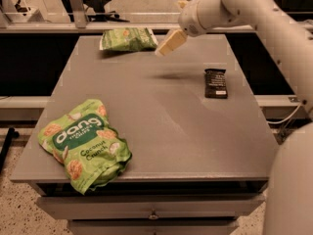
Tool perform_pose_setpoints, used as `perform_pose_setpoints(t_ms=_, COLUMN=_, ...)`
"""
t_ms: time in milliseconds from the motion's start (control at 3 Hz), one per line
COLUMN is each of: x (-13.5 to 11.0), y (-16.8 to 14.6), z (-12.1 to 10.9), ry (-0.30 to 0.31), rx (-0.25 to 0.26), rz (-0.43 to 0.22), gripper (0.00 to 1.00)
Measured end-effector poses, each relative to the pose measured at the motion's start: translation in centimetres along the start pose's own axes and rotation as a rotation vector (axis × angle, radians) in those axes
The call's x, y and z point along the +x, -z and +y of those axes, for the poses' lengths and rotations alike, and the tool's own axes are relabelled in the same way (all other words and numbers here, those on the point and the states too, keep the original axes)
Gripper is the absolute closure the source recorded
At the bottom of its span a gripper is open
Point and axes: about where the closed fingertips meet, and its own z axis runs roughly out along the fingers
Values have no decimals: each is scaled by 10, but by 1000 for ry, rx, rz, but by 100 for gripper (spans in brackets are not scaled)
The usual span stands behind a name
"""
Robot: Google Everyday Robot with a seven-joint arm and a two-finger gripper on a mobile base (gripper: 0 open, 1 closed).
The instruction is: Pick green jalapeno chip bag
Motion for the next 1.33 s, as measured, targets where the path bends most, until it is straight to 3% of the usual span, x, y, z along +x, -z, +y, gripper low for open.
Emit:
perform_pose_setpoints(t_ms=667, x=-6, y=-74, z=-16, ry=-195, rx=11, rz=-62, gripper=0)
perform_pose_setpoints(t_ms=1000, x=-10, y=-101, z=-17, ry=-249, rx=17, rz=-83, gripper=0)
perform_pose_setpoints(t_ms=1333, x=-12, y=-121, z=-20, ry=-249, rx=52, rz=-60, gripper=0)
